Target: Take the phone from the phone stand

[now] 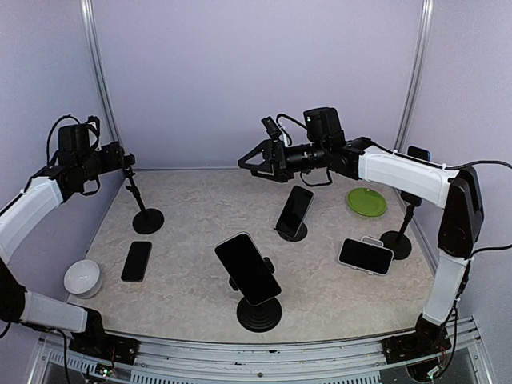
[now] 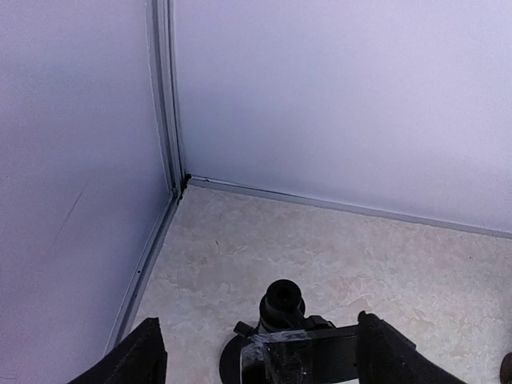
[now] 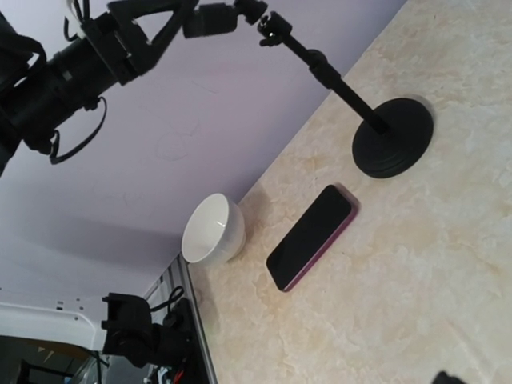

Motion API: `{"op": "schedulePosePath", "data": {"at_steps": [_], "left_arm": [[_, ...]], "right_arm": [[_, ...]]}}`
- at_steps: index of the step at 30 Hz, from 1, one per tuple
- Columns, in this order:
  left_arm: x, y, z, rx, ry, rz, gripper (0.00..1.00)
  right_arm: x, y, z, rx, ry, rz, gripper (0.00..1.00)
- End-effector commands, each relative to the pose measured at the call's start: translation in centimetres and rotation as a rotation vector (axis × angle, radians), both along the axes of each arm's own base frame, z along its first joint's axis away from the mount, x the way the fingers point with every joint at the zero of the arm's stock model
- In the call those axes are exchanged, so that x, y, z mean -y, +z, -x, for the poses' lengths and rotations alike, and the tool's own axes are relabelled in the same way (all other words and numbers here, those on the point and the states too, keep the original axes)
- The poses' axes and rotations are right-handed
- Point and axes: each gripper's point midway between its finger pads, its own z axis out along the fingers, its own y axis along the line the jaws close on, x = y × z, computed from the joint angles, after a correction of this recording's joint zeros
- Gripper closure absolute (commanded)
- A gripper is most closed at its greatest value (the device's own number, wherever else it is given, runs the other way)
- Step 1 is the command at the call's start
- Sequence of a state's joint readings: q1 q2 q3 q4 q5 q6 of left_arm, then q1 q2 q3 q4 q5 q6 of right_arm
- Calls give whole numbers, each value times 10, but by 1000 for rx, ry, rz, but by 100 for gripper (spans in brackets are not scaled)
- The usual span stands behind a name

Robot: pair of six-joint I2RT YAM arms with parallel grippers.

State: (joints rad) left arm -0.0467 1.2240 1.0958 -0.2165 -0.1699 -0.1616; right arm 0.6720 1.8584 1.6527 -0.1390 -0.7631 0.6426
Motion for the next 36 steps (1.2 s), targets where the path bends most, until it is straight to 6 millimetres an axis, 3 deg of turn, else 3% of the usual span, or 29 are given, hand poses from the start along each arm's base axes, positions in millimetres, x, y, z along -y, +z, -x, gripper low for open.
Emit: {"op": "schedulePosePath", "data": {"at_steps": [1, 5, 20, 27, 36], "left_arm": [[-3, 19, 11, 35, 17, 39, 15], [-3, 30, 19, 38, 23, 58, 1], [10, 73, 65, 15, -34, 145, 1], [25, 90, 96, 6, -119, 186, 1], [63, 80, 123, -94, -287, 149, 1]], "right_arm": [[8, 17, 9, 36, 21, -6, 5], [11, 15, 17, 32, 50, 9, 5], [40, 17, 68, 69, 169, 99, 9], [61, 0, 119, 29, 220, 196, 13], [62, -25, 176, 4, 374, 348, 12]]}}
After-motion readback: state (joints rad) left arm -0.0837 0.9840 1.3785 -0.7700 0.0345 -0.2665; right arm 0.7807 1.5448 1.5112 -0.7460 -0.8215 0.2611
